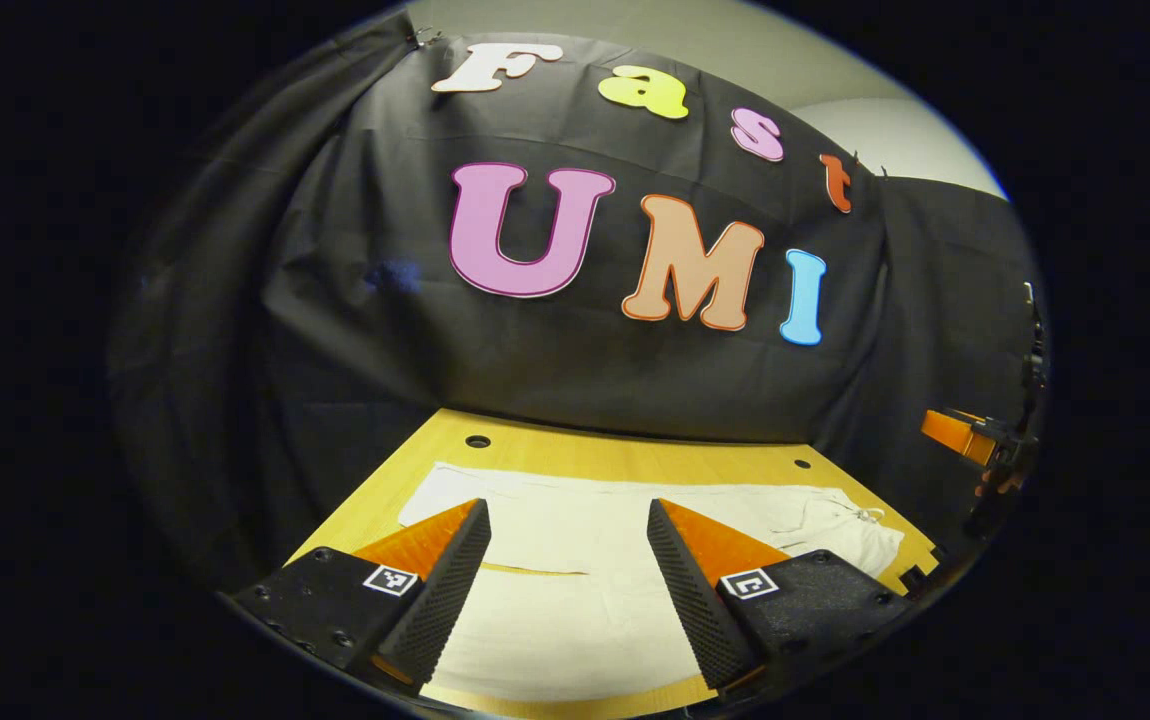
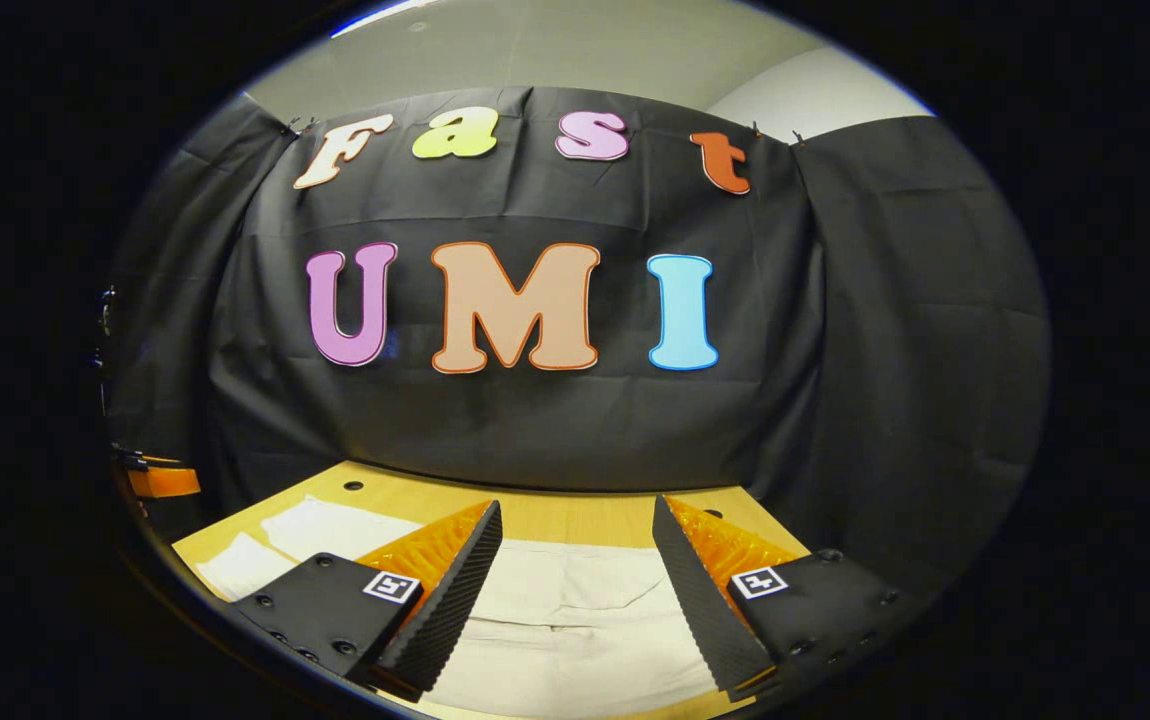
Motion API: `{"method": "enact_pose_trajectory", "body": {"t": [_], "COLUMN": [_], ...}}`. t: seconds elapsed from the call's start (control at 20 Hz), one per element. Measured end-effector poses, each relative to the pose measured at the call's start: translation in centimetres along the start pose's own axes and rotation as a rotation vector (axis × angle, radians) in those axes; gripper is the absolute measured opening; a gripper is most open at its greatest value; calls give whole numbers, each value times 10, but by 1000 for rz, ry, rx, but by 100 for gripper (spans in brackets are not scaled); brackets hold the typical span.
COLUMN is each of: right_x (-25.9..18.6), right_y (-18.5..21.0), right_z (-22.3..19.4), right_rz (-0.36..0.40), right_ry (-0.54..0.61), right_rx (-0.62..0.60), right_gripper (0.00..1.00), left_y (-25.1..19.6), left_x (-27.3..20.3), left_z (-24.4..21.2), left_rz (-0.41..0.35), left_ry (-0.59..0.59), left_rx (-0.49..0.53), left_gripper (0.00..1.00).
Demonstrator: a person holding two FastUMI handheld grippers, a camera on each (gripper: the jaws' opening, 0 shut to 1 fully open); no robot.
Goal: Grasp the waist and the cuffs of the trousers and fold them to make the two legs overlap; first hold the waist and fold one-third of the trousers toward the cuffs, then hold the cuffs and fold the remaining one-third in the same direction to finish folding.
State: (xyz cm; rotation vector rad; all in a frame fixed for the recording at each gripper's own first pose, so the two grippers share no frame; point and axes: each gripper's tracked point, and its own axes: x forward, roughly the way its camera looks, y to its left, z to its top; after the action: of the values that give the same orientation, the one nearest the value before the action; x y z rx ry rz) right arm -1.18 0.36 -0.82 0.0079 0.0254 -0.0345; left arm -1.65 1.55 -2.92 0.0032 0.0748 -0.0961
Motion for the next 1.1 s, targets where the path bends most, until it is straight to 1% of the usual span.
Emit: {"method": "enact_pose_trajectory", "body": {"t": [0.25, 0.4, 0.5, 0.7, 0.85, 1.0, 1.05, 1.1], "right_x": [-4, -6, -8, -13, -22, -30, -31, -33], "right_y": [6, 7, 8, 8, 5, 3, 2, 0], "right_z": [-7, -12, -17, -29, -38, -47, -49, -52], "right_rz": [-6, -13, -18, -31, -39, -38, -40, -45], "right_ry": [18, 25, 34, 58, 83, 117, 123, 129], "right_rx": [22, 10, 6, -6, -20, -22, -27, -32], "right_gripper": [97, 97, 97, 97, 97, 97, 97, 97], "left_y": [13, 19, 18, 16, 13, 19, 25, 33], "left_x": [0, -2, -5, -13, -26, -44, -47, -51], "left_z": [-14, -29, -47, -95, -132, -171, -179, -188], "left_rz": [-3, -43, -100, -225, -327, -411, -431, -445], "left_ry": [27, 71, 124, 282, 405, 582, 624, 668], "left_rx": [5, 53, 104, 201, 227, 223, 243, 284], "left_gripper": [94, 93, 93, 94, 93, 93, 93, 93]}}
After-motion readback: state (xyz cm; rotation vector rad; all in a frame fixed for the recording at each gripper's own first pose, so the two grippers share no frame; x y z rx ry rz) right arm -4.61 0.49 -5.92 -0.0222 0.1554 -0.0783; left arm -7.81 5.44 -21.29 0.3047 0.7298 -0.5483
